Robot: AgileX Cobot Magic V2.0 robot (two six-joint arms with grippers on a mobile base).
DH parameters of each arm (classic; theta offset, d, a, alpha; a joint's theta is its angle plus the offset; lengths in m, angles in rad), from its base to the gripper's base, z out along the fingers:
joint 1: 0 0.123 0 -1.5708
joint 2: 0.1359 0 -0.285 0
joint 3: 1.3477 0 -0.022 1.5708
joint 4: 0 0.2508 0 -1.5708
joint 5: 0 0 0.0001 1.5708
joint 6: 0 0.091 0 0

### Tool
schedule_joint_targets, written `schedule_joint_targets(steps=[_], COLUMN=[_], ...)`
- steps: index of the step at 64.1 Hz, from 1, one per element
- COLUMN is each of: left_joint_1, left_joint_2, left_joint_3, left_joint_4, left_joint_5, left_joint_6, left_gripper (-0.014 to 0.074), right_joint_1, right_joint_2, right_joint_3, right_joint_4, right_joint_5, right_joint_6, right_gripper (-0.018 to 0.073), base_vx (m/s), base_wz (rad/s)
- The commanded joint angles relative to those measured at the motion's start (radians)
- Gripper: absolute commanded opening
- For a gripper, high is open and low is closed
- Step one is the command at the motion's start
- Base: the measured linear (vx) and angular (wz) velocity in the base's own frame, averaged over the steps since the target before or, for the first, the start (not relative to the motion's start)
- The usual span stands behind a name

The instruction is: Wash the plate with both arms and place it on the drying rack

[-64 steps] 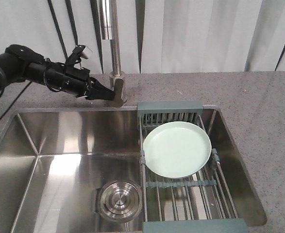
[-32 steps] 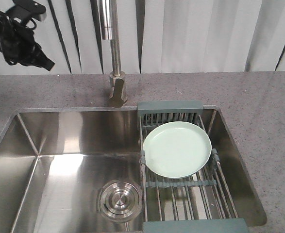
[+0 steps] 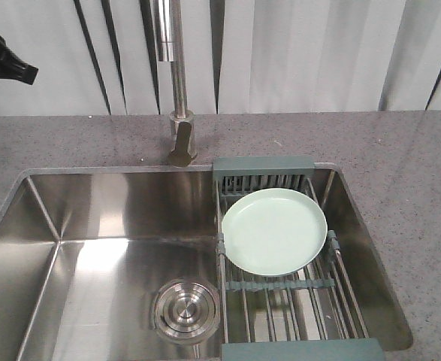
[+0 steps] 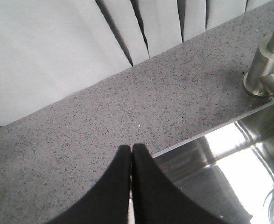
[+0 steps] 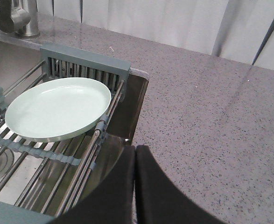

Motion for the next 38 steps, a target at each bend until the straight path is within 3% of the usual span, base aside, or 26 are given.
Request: schedule_joint_targets(steps=[1,17,38], left_joint_1=[0.002,0.002,0.002], left_joint_2=[-0.152,-0.459,-0.801], left_joint_3=[0.107,0.515,0.931], left_joint_4=[-0.018,-0.018,-0.02], left_joint_5=[-0.162,-0.365,-0.535], left_joint_6=[-0.034,-0.039,-0.043], left_gripper=[-0.0007,-0.0007,-0.0006], right_joint_1=[-0.002,-0.002,-0.002], right_joint_2=[0.009,0.009,0.009], right_joint_3=[-0.027,-0.027,-0.027], right_joint_4=[-0.015,-0.015,-0.015], right_joint_5=[-0.067,-0.067,-0.067], right_joint_6=[-0.003,-0.003,-0.003], right_gripper=[-0.0008,-0.0008,-0.0008], base_vx=[0.0,0.0,0.0], base_wz=[0.0,0.0,0.0])
